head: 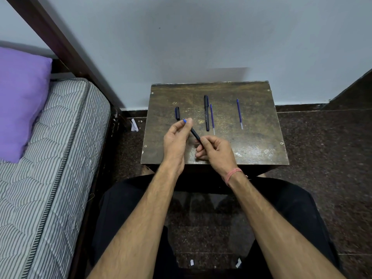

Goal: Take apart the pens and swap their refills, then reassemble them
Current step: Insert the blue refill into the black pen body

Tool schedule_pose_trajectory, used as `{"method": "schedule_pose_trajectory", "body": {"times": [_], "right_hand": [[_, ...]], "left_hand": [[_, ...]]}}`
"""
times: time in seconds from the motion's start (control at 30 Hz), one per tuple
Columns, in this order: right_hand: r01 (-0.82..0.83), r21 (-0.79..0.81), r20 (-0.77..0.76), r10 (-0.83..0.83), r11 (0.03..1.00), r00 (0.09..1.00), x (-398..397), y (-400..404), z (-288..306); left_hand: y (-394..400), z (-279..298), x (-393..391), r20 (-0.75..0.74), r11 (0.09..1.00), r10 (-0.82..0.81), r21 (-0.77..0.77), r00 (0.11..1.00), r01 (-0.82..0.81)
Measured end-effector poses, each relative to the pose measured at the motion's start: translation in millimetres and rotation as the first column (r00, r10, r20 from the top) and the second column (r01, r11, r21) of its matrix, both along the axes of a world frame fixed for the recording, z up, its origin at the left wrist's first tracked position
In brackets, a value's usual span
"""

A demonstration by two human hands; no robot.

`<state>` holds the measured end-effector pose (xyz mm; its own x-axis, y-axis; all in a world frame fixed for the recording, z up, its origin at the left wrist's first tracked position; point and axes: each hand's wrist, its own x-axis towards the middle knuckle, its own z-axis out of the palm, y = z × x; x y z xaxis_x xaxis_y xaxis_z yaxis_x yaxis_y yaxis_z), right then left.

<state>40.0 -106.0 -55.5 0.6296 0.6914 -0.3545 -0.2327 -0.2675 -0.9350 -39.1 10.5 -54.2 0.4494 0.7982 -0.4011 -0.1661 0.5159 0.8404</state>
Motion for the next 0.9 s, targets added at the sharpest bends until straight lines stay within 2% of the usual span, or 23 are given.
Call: {"method": "schedule_pose_trajectory", "body": {"times": [0.2,0.3,0.6,0.83,0.9], "right_hand": [[-0.01,0.003,0.012,0.01,1.0,1.0,-2.8,-0.3,5.1],[-0.006,0.005,0.065,0.006,1.0,0.998,-4.4,0.2,4.9],[-0.036,-0.016,-0.007,0.036,0.999,0.999,0.3,2.1,1.6],[-0.057,0.017,0.085,0.055,0.998,0.995,0.8,2.2,-2.2],[-0.041,0.001,0.044,0.041,0.999,0.998,1.2,5.1,-4.0]], "left_hand": [[-4.2,-4.6,1.2,-0.069,0.998,0.02,0.059,0.997,-0.015],[-5.6,-0.6,0.6,-0.066,0.999,0.027,0.043,0.997,-0.024],[-0.9,1.9,-7.2,-0.034,0.996,-0.081,0.044,0.996,0.082],[-4.1,-2.5,-4.4,-0.027,0.997,-0.046,0.061,0.999,0.048],[-3.3,-3.4,-3.4,-0.025,0.995,-0.071,0.062,0.997,0.072]]}}
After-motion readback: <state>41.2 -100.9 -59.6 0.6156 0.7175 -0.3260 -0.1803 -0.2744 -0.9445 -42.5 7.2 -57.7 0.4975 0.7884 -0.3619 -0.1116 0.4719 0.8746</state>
